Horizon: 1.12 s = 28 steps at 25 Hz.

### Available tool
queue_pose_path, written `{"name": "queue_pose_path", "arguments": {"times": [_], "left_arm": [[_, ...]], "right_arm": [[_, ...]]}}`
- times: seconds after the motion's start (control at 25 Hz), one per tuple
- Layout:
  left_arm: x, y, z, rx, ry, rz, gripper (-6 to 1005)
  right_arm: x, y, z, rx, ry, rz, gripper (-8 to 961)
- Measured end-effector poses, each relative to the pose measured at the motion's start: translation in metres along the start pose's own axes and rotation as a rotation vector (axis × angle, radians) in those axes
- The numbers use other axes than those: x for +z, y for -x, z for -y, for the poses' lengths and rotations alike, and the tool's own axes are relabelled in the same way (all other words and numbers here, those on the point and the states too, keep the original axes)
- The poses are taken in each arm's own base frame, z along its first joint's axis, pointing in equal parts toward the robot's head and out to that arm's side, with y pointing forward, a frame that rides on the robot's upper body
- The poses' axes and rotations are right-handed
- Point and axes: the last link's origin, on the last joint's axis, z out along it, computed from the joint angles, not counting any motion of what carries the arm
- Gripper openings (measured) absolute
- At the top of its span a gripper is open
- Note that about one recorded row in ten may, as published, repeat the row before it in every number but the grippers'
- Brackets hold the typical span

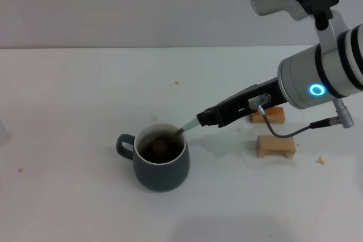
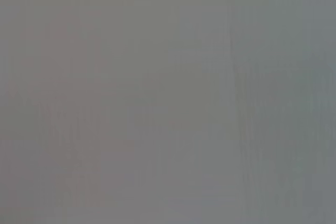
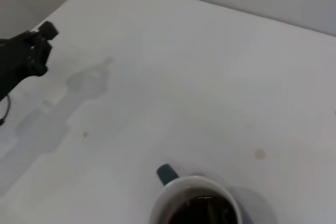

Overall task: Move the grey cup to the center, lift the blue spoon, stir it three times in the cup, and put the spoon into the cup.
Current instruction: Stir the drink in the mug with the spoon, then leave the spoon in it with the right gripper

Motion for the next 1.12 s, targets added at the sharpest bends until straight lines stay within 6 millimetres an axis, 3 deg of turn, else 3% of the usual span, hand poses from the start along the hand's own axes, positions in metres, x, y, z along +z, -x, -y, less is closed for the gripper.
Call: {"name": "queue_pose_path", "arguments": {"times": [0.36, 1.12], "left_arm": [[0.0, -0.001, 0.001, 0.001, 0.0, -0.004, -2], [0.0, -0.001, 0.001, 0.0, -0.002, -0.007, -2]], "right_arm": [[-0.003, 0.004, -0.018, -0.024, 0.061, 0.012, 106], [0.004, -0.006, -0.029, -0.008, 0.112, -0.03, 105]]}}
